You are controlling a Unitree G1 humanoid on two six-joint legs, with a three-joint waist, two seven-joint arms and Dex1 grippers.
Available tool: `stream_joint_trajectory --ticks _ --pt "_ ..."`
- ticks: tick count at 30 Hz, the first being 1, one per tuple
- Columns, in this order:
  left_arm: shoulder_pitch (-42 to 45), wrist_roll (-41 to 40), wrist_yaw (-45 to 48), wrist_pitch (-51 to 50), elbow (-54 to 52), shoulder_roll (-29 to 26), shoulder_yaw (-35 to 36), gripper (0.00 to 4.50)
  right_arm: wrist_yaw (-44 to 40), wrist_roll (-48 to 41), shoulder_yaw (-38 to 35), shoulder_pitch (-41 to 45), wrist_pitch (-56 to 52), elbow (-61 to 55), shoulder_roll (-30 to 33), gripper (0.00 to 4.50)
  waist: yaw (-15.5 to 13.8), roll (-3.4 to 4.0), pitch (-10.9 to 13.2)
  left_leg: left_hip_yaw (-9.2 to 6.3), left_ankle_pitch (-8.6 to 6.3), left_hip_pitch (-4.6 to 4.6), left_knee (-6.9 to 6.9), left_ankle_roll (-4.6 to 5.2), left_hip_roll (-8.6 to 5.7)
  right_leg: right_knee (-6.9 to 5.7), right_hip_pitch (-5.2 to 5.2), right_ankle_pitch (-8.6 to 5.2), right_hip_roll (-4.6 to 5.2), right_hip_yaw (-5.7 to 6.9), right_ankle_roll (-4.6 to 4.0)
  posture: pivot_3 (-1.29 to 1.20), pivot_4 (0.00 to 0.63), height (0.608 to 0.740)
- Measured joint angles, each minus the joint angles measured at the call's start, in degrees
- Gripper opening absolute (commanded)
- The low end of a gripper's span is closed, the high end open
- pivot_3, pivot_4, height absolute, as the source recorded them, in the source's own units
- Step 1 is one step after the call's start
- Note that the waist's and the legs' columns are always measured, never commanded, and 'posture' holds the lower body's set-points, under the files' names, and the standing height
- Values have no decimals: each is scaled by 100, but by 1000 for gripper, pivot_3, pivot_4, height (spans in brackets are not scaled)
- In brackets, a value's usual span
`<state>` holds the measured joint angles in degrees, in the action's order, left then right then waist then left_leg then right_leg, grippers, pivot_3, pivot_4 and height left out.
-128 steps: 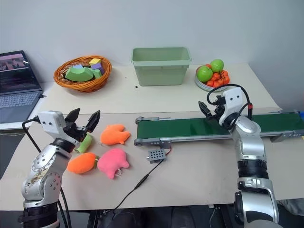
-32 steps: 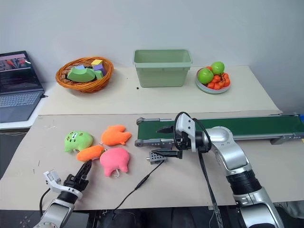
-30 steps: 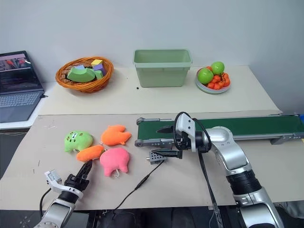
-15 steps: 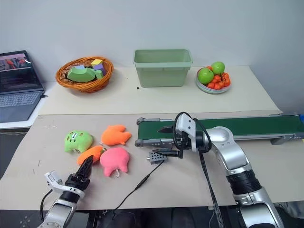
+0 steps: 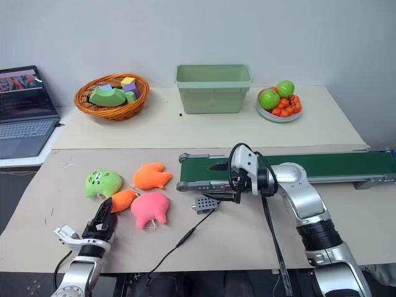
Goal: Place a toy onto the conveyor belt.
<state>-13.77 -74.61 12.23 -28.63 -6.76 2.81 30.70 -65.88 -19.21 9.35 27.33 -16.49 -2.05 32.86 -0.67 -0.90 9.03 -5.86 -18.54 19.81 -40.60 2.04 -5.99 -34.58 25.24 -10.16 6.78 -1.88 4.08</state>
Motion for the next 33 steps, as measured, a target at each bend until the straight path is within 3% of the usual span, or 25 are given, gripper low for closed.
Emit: stream_joint_trajectory --ticks 1,7,10,11,14,17,23,25,30,33 --pt "0 -1 -9 0 0 0 1 3362 1 0 -5 7 0 1 0 4500 0 0 0 0 0 0 0 0 0 0 0 0 0 0 0 0 150 740" --pt "9 -6 -88 8 143 -19 51 1206 18 1 -89 27 8 38 0 4500 7 0 0 0 -1 2 1 -1 1 10 2 0 -3 0 0 0 150 740" --pt "10 -42 -59 -10 54 -31 40 184 21 0 -90 30 9 38 -8 4500 -2 7 -1 0 3 -8 28 -8 2 14 0 1 -2 -2 -1 0 150 740" --pt "14 -73 -50 -11 20 -35 39 45 22 1 -90 39 10 39 -15 4500 -8 10 -2 0 4 -16 39 -10 4 14 -2 1 -3 -2 -3 0 150 740" --pt "15 -29 -63 9 6 -52 30 45 26 3 -90 56 20 46 -19 4500 -2 12 -3 0 4 -32 61 -7 16 17 -9 5 -15 -3 -12 0 150 740" --pt "-138 561 -194 45 -457 -201 -325 45 30 14 -90 64 81 130 -31 4500 7 -6 8 1 17 -29 64 -32 32 37 -10 11 -33 -2 -23 0 150 740" --pt "380 1399 -462 -19 -2371 -1233 -998 45 23 49 -84 126 123 235 -67 4500 -2 -28 21 1 19 -10 65 -37 40 52 2 21 -41 4 -34 0 150 740" --pt "939 1753 -628 -159 -2881 -2045 -1067 45 24 69 -85 128 129 301 -66 4500 6 -27 20 3 19 -9 71 -43 44 52 11 22 -47 1 -38 0 150 740" --pt "1757 3023 -689 -329 -3117 -3346 -1574 45 61 112 -90 123 139 338 -77 4500 35 -23 18 8 17 3 83 -48 48 53 34 19 -57 0 -43 0 150 740" --pt "2261 5404 -424 112 -2921 -4917 -3038 45 128 119 -93 129 153 344 -122 4500 35 -22 18 23 20 33 87 -55 48 51 75 19 -63 -6 -47 0 150 740"
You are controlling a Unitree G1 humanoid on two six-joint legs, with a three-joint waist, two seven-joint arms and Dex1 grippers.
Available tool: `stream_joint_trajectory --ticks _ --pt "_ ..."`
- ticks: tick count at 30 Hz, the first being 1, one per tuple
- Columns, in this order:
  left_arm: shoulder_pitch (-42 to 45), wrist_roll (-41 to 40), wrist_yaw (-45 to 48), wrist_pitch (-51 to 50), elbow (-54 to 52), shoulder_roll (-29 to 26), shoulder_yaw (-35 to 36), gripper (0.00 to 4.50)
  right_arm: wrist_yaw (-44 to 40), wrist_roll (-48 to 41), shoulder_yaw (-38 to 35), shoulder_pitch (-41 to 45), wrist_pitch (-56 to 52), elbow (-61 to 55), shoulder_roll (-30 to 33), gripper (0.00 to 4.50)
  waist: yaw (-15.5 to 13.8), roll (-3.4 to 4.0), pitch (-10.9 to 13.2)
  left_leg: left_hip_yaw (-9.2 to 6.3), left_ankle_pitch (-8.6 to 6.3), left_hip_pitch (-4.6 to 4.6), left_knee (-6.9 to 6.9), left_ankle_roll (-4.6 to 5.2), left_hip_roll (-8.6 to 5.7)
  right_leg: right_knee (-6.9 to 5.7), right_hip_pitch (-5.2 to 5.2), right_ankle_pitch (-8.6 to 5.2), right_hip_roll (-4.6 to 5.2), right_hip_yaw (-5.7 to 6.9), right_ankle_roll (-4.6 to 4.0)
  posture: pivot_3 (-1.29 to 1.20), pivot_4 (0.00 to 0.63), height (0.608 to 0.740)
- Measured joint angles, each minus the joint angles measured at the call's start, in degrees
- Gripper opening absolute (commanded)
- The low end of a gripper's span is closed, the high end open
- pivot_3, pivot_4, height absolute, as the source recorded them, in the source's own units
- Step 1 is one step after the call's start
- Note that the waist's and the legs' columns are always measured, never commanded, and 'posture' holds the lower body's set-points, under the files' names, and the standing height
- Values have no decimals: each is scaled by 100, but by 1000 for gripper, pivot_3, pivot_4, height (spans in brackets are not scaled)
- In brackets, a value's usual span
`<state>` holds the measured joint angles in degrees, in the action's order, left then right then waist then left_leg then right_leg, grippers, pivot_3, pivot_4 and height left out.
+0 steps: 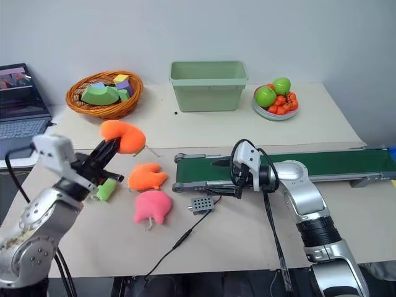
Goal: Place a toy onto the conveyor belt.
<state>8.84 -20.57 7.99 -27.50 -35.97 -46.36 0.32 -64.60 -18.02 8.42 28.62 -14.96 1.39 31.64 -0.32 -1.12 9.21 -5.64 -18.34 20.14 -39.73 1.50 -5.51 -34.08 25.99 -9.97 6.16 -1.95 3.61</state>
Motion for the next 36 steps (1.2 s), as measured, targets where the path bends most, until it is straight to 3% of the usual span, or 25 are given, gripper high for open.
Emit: stream_joint_trajectory --ticks 2,4,7,9,16,24,29,31,34,36 --pt "362 2176 31 846 586 -652 -1212 45 52 -1 -9 -18 4 -3 -25 4500 -9 11 -2 11 0 11 9 1 1 3 15 2 1 -11 -3 0 150 740" --pt "718 4165 -261 1823 1271 -809 -2124 45 108 -5 -21 -27 4 -11 -39 4500 -7 10 0 13 0 20 11 1 6 8 24 5 -2 -6 -5 0 150 740" --pt "1181 6182 -987 3190 2153 -800 -2939 45 178 -11 -42 -46 4 -43 -37 4500 -15 10 0 13 0 28 13 1 11 4 33 5 -3 -1 -5 0 150 740" --pt "1391 6875 -1401 3844 2623 -724 -3168 45 230 -14 -62 -67 4 -71 -33 4500 -15 10 0 12 0 34 12 1 12 2 38 5 -4 0 -5 0 150 740" --pt "2271 7908 -2526 5784 4226 -288 -3537 45 513 -68 -173 -328 -29 -437 -37 4500 -36 10 -1 11 1 48 -16 3 7 -4 41 8 1 4 1 0 150 740" --pt "3022 8404 -2785 6576 5858 266 -3766 45 811 -137 -352 -596 -201 -861 -10 4500 -9 9 -1 13 2 46 -33 4 4 -50 41 8 0 4 2 0 150 740" --pt "3257 8474 -2835 6926 6365 415 -3819 1462 874 -137 -439 -654 -252 -951 6 4500 11 8 -1 16 2 43 -40 5 3 -65 41 8 1 5 2 0 150 740" --pt "3309 8473 -2854 7057 6472 426 -3838 2359 905 -137 -465 -655 -273 -952 12 4500 17 8 -1 17 2 41 -43 5 3 -72 41 8 1 5 3 0 150 740" --pt "3409 8481 -2940 7097 6467 453 -3833 3326 911 -136 -469 -652 -278 -952 15 4500 20 8 -2 18 1 36 -47 6 4 -79 38 8 2 4 3 0 150 740" --pt "3430 8462 -2949 7112 6458 453 -3796 3326 910 -135 -469 -651 -278 -952 15 4500 35 8 -2 23 1 30 -47 7 4 -83 37 8 2 4 3 0 150 740"
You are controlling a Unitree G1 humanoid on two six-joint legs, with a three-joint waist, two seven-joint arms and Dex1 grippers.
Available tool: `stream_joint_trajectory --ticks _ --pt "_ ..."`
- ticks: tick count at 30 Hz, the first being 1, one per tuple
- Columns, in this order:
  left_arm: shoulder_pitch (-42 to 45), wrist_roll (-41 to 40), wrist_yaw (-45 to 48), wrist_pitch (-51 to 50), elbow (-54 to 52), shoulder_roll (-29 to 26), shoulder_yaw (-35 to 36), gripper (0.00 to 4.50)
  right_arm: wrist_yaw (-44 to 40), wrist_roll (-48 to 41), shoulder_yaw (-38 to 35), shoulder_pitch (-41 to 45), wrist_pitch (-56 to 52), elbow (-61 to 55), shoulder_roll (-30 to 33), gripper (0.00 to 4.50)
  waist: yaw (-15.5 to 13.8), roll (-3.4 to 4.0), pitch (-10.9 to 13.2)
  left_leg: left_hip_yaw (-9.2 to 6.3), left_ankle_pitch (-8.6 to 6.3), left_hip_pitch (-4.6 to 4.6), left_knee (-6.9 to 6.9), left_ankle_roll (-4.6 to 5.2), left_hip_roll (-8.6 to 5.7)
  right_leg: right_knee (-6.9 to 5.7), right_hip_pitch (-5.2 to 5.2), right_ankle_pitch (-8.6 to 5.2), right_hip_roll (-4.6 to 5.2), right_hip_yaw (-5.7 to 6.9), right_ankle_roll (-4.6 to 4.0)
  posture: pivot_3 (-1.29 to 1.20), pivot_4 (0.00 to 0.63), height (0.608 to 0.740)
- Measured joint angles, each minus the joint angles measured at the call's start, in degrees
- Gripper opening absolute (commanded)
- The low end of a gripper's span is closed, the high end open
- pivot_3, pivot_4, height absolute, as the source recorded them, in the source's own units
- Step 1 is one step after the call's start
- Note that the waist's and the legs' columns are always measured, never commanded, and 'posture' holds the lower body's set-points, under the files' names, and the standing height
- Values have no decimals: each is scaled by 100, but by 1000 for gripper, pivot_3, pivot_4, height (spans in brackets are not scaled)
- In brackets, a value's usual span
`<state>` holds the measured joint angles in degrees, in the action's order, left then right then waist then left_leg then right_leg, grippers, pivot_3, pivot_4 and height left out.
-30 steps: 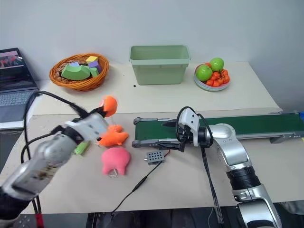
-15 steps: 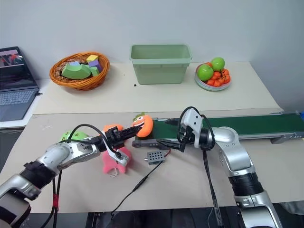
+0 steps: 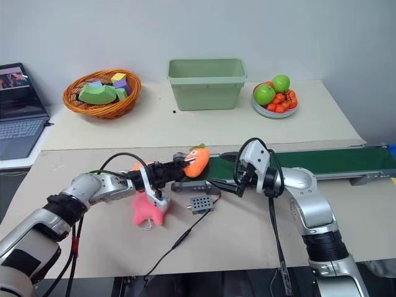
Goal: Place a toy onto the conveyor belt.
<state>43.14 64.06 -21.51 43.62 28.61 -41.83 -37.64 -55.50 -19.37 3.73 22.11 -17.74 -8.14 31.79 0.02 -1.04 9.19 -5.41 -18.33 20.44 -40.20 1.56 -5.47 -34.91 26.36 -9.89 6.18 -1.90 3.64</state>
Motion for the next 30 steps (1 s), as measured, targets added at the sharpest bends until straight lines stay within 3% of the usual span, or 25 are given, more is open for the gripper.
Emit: stream_joint_trajectory --ticks 11,13,16,23,30 --pt "-43 -125 194 21 -17 -65 80 3326 -38 6 3 119 2 139 -13 4500 80 0 0 4 -1 -2 -3 1 1 -4 1 0 0 0 0 0 150 740" --pt "-160 -468 519 113 -62 -182 212 3326 -60 7 13 131 4 147 -26 4500 100 0 0 7 -1 -2 -3 2 4 -6 4 0 0 -1 0 0 150 740" --pt "-477 -1438 1397 298 -187 -558 527 3326 -68 8 10 138 6 163 -19 4500 132 0 0 13 -1 -2 -2 2 6 -13 16 0 2 0 0 0 150 740" --pt "-1753 -6038 5136 -451 -1491 -1671 1052 3326 -98 10 -33 135 21 258 81 4500 111 1 0 15 -5 5 -9 9 5 -16 22 0 11 2 -1 0 150 740" --pt "-2365 -8821 7159 -2753 -2533 -1490 1775 3326 -98 9 -45 127 28 299 102 4500 96 1 0 16 -11 -9 -18 18 5 -14 1 0 6 5 0 0 150 740"
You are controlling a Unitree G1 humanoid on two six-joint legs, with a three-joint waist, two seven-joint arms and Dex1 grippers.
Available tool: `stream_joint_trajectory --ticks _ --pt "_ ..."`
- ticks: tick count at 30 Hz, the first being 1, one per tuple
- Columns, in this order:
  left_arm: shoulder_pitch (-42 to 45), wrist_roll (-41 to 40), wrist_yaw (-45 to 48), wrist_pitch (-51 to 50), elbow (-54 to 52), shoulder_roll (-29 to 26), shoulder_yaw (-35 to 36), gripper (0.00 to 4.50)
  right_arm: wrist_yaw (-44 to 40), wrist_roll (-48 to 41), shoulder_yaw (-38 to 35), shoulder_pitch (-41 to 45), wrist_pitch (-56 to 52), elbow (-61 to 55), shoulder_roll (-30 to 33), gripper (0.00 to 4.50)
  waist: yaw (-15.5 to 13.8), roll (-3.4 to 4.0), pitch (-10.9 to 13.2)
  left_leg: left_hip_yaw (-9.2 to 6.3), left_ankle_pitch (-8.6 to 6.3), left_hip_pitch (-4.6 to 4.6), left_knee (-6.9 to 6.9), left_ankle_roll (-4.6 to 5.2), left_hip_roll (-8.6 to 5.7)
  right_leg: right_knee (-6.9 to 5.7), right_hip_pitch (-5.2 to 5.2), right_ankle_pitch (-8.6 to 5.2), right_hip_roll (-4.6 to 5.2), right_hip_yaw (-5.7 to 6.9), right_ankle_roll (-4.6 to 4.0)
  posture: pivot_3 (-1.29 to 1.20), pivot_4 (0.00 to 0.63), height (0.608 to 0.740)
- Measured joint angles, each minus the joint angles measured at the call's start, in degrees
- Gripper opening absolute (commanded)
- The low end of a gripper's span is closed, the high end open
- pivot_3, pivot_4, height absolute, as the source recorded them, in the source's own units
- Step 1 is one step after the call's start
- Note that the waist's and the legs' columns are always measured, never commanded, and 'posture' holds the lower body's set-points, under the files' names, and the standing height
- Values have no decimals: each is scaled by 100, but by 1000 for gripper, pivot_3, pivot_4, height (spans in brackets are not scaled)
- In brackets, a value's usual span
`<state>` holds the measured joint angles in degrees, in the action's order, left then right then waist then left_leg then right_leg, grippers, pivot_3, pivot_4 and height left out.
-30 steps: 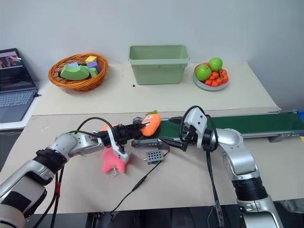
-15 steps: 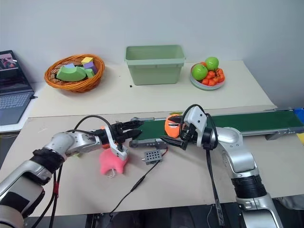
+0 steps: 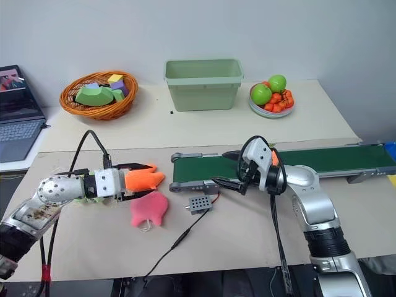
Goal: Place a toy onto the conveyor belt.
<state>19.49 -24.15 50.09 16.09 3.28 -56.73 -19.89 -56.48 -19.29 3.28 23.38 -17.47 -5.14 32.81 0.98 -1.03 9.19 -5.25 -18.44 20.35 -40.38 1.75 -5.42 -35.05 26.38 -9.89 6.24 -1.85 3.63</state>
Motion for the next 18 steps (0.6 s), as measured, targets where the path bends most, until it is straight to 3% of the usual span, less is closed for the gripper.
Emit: stream_joint_trajectory --ticks 5,18 --pt "-94 -607 530 -1161 -377 329 354 3326 -31 -1 -44 -21 0 0 98 4500 5 0 0 3 0 -4 -1 -1 0 0 -3 0 -2 0 0 0 150 740" --pt "-120 -626 691 -2252 -470 1182 1204 3326 -79 -2 -97 -122 -1 -2 151 4500 -3 0 0 8 0 -6 -2 -1 2 3 -4 0 -1 -3 -1 0 150 740"
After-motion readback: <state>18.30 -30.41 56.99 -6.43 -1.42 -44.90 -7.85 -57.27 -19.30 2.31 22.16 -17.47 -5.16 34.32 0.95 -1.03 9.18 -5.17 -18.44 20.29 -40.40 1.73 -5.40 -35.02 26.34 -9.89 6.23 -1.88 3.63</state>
